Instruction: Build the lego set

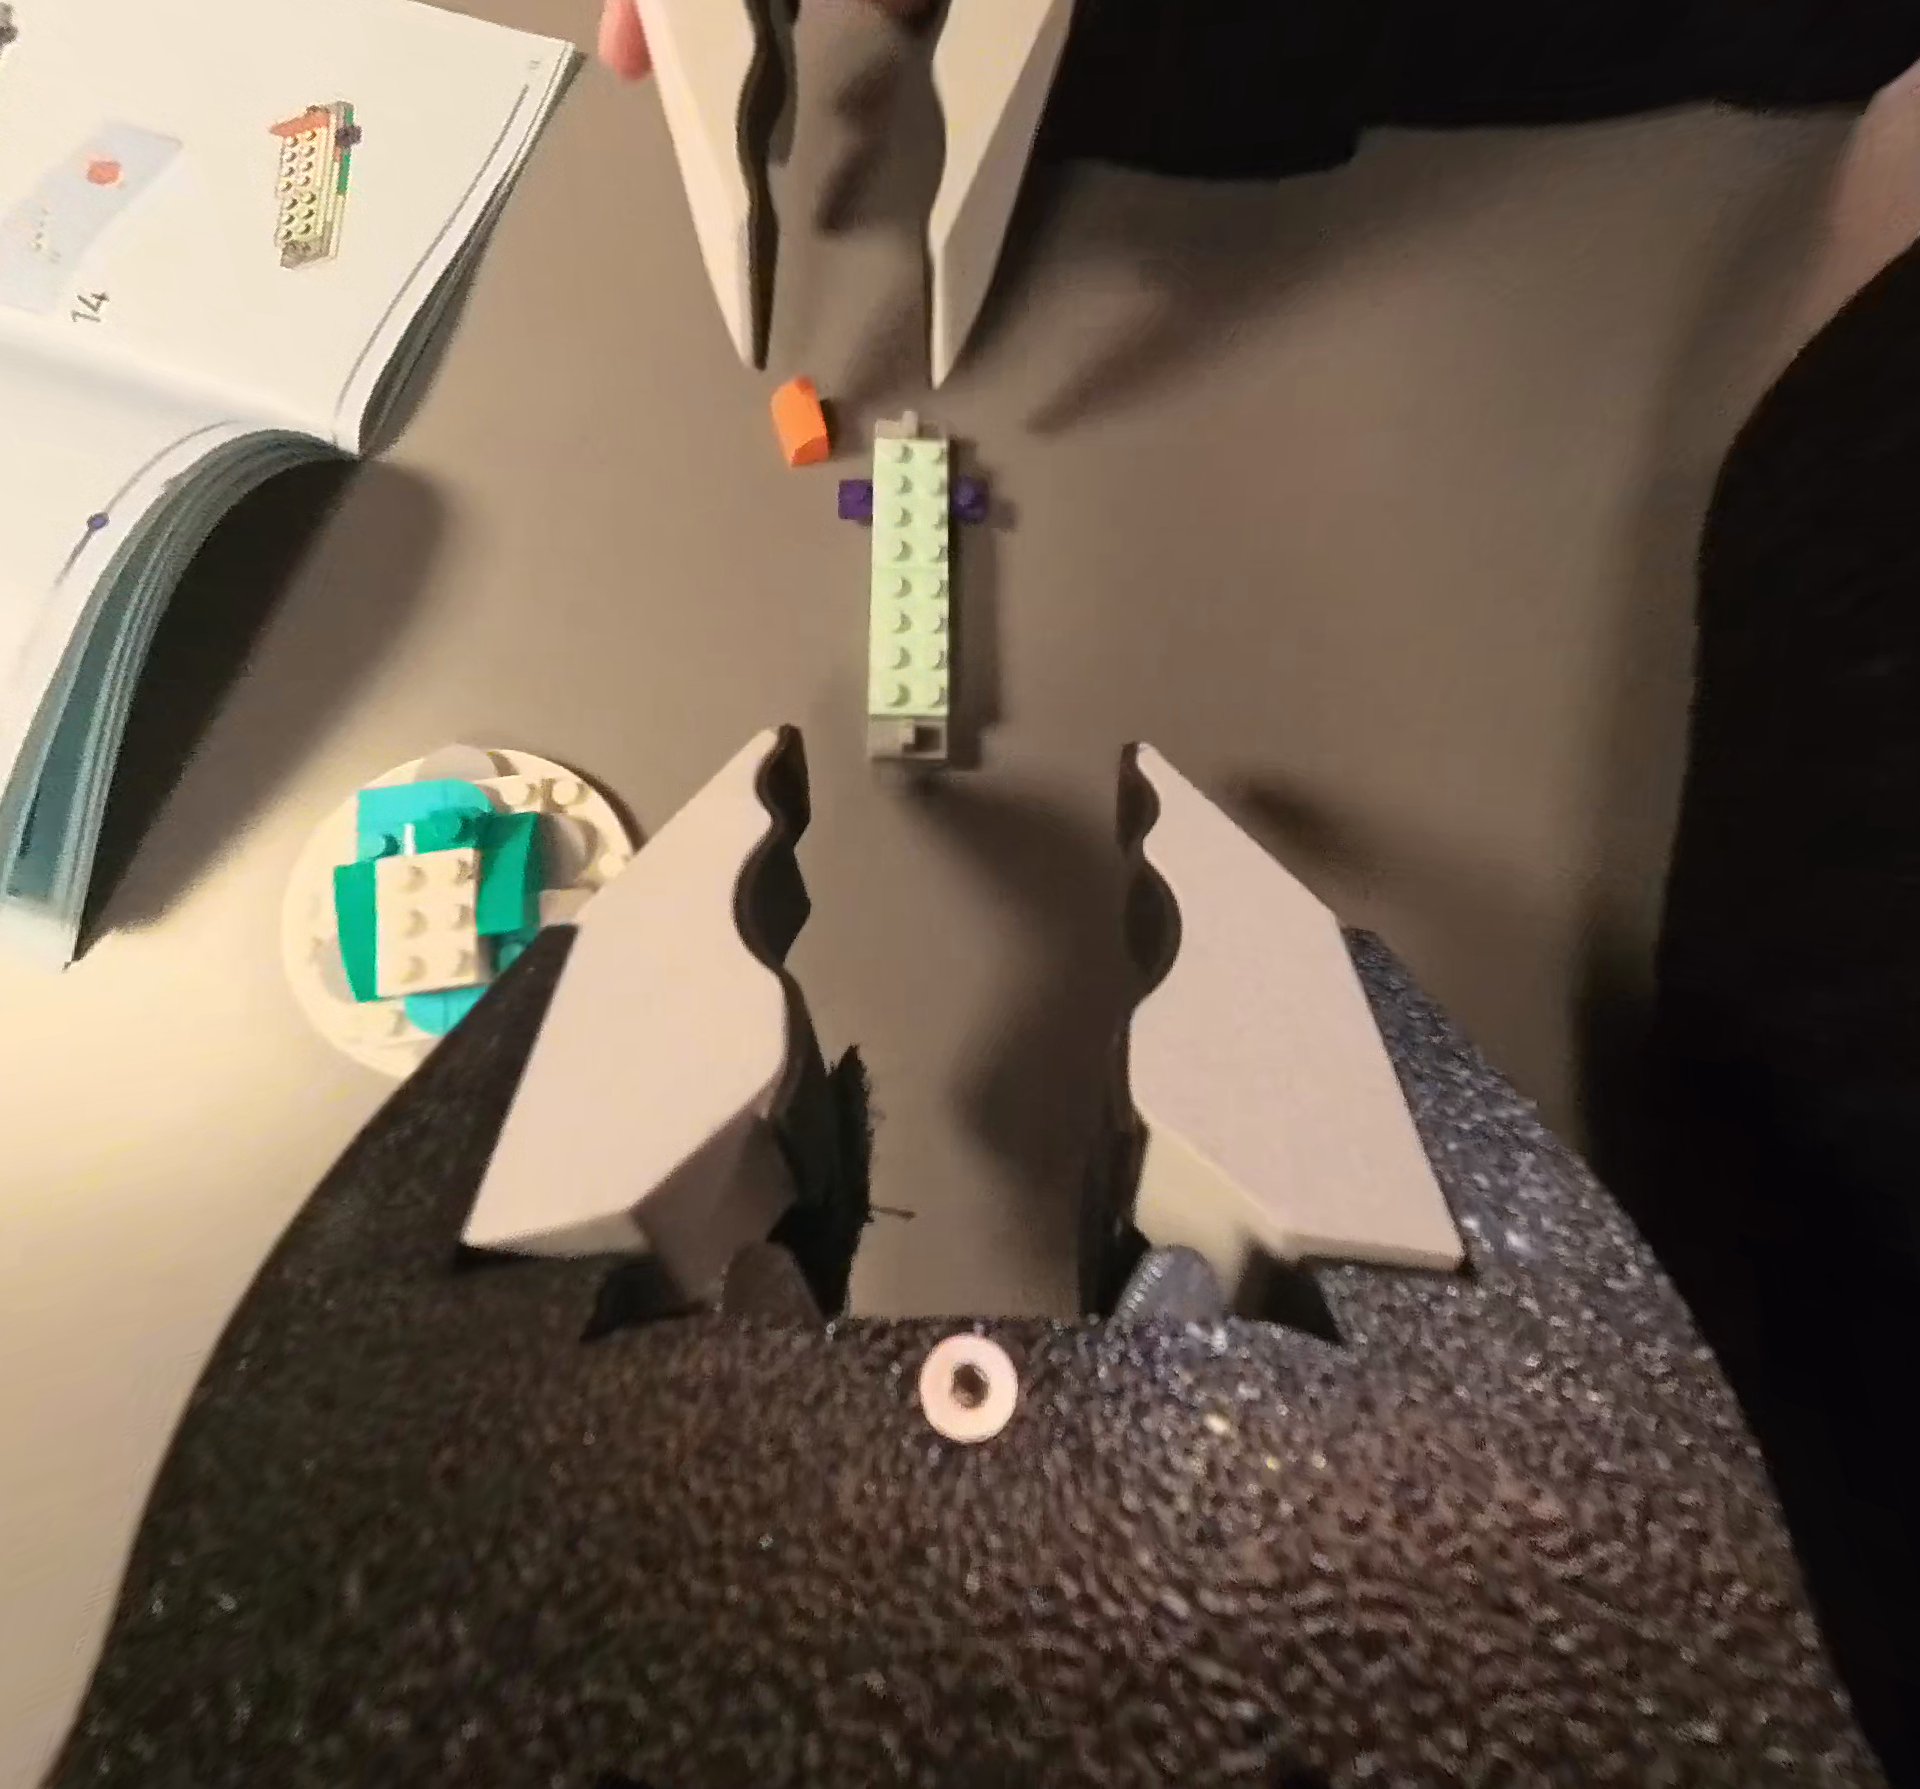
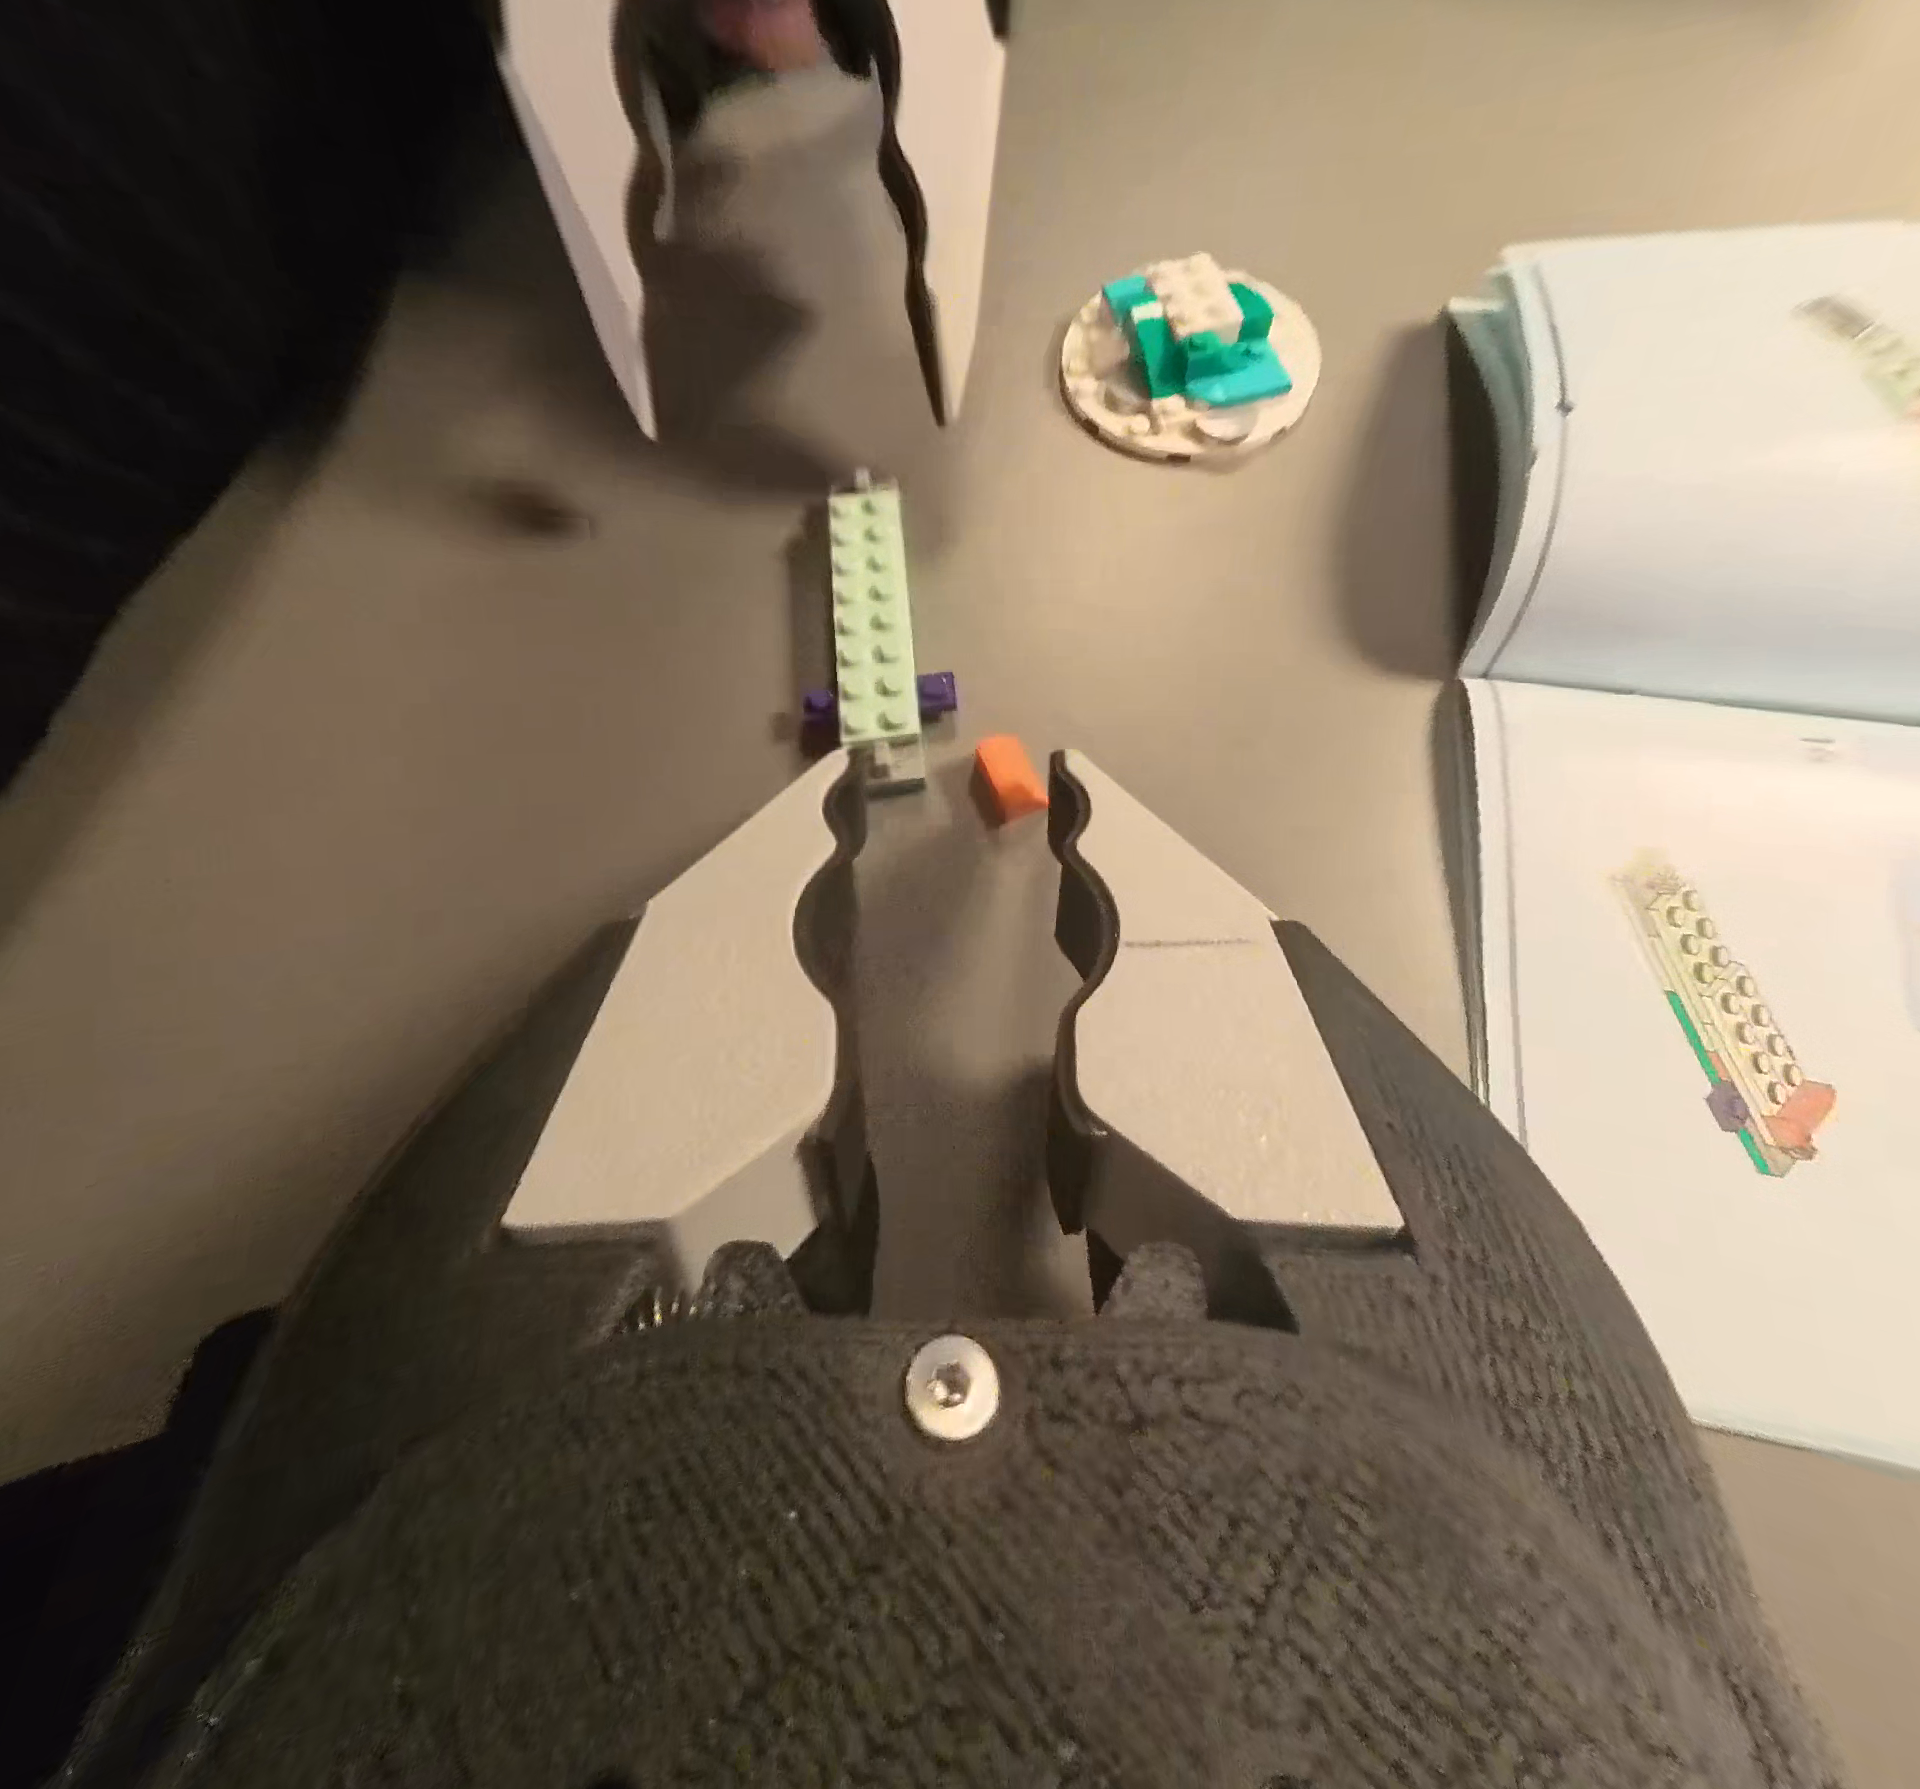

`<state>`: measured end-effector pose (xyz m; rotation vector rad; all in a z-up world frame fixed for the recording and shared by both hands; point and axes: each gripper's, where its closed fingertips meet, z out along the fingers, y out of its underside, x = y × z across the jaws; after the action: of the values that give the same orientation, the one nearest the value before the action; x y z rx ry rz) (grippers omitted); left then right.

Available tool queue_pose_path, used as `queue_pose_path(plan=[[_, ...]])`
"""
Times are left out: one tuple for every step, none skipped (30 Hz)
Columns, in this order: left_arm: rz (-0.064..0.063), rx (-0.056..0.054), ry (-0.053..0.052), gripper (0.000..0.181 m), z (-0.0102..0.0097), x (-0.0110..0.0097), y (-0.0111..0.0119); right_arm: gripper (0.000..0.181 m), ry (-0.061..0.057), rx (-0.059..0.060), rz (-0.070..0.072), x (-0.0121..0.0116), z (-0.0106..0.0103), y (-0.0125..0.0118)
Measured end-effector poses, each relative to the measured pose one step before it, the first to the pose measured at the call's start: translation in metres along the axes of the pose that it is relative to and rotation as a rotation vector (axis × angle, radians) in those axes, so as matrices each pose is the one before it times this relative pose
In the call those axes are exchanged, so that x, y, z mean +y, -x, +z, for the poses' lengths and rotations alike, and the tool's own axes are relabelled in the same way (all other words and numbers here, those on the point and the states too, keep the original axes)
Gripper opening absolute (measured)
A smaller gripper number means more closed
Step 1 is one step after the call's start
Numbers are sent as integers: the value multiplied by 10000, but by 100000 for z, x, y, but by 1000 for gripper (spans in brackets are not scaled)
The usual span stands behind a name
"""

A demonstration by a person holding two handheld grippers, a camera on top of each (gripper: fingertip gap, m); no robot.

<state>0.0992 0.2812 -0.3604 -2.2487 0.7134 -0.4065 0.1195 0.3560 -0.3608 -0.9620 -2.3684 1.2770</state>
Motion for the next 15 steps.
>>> queue_pose_path(plan=[[-98, -12, -156, 58, 62, -306, -125, 33, 225, -82, 28, 297, 182, 10], [-56, -36, -142, 58, 82, -372, -22, 31, 127, -76, -5, 154, 111, 93], [-21, -33, -148, 58, 72, -478, 53, 28, 59, -18, -66, 96, 24, 121], [8, -33, -157, 56, 78, -556, 85, 26, 39, -6, -55, 129, -51, 191], [-6, -16, -141, 54, 120, -578, 98, 23, 14, -70, 24, 153, -133, 303], [-14, 54, -72, 53, 171, -466, -3, 21, 1, -140, 116, 167, -177, 386], [39, 44, 22, 53, 174, -303, -9, 18, -7, -174, 157, 189, -208, 380], [139, -26, 96, 53, 103, -122, 33, 16, -35, -110, 124, 133, -223, 216], [211, -74, 125, 53, 12, 16, 44, 17, -118, 30, 45, -35, -233, -45], [203, -83, 116, 52, -59, 114, 31, 18, -157, 138, -53, -137, -230, -239], [119, -95, 100, 51, -112, 178, 60, 18, -54, 223, -80, -31, -154, -383], [24, -52, 56, 50, -93, 193, 26, 18, 103, 106, -20, 182, 4, -200], [-42, 26, 16, 50, -70, 194, -72, 19, 189, -33, 6, 249, 162, 73], [-84, 25, -8, 49, -56, 176, -35, 19, 231, 0, -84, 275, 218, 90], [-92, 15, -7, 49, -36, 198, -10, 19, 180, 17, -120, 197, 198, 124]])
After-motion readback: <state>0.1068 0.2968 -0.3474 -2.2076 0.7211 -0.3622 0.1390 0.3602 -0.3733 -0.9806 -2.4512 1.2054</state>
